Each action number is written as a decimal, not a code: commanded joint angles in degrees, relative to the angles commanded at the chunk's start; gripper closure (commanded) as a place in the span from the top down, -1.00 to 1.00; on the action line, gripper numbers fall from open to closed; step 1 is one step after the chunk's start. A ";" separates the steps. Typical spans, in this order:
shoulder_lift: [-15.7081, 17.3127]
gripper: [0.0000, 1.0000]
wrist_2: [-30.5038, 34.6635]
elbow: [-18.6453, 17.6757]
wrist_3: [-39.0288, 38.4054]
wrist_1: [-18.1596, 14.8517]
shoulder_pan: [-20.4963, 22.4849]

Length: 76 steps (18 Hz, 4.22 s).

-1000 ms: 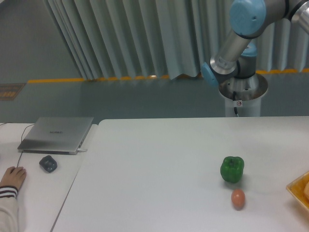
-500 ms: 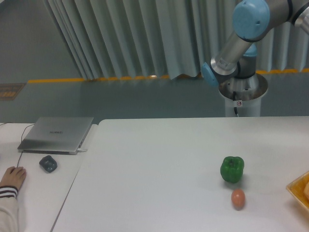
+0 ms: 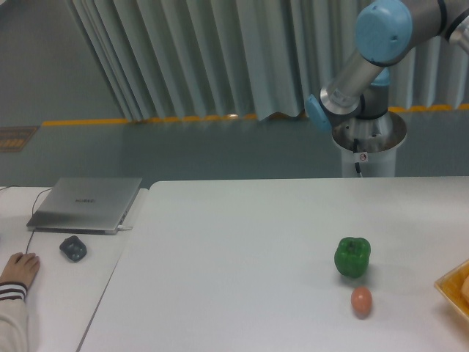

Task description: Place the red pepper on the table

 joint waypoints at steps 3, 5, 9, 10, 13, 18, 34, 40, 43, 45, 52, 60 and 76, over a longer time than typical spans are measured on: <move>0.00 1.00 0.00 -0.27 0.00 -0.09 -0.09; 0.09 1.00 0.09 -0.44 0.61 -0.17 -0.09; 0.70 0.56 0.00 -0.53 1.49 -0.53 0.00; 1.05 0.48 -0.09 -0.53 1.76 -0.61 0.17; 1.41 0.33 -0.18 -0.53 2.81 -0.79 0.44; 2.64 -0.08 -0.35 -0.62 2.73 -2.81 0.35; 13.88 -0.09 -8.51 0.53 1.41 -23.10 -0.35; 16.35 -0.08 -12.48 0.44 -12.20 -25.31 -5.88; 16.70 -0.08 -12.57 0.35 -19.84 -25.14 -9.48; 16.61 -0.08 -12.74 0.09 -24.94 -24.70 -12.21; 14.07 -0.05 -13.36 -0.44 -41.65 -17.05 -18.01; 13.97 -0.02 -12.66 -6.68 -43.86 -17.58 -21.09; 13.45 0.30 -9.14 -9.05 -43.86 -17.49 -20.74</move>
